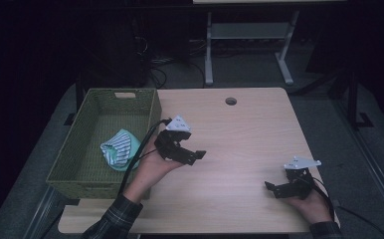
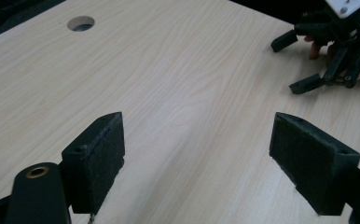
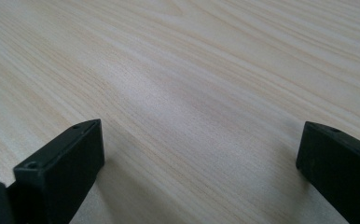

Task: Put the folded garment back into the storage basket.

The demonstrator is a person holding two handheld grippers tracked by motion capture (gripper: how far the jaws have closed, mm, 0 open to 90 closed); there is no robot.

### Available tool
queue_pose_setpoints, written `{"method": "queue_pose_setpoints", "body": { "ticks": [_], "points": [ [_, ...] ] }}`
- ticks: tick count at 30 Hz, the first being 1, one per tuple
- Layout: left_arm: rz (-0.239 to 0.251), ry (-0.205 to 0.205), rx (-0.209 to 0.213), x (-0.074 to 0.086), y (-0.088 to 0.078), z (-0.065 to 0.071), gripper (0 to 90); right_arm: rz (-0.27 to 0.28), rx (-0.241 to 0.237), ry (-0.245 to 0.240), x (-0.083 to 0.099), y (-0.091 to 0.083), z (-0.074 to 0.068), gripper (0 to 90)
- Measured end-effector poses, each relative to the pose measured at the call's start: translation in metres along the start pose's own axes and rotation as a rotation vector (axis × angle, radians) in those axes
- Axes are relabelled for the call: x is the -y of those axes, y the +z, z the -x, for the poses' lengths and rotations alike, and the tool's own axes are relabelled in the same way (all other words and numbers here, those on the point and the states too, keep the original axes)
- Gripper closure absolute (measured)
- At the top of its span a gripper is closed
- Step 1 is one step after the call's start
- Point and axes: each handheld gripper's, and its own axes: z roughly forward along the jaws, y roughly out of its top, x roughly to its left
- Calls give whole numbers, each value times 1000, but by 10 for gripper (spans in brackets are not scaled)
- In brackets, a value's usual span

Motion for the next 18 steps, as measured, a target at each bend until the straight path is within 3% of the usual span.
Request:
{"method": "queue_pose_setpoints", "body": {
  "ticks": [4,10,13,18],
  "points": [
    [-7,12,7,1,12,6,175,1,1,0,0,0,0,6],
    [29,-11,4,8,25,10,175,0,-1,-1,0,0,0,6],
    [-7,5,-19,19,37,15,166,-1,0,0,0,0,0,6],
    [-23,-3,-34,33,48,18,166,-1,-1,-2,0,0,0,6]
  ]
}}
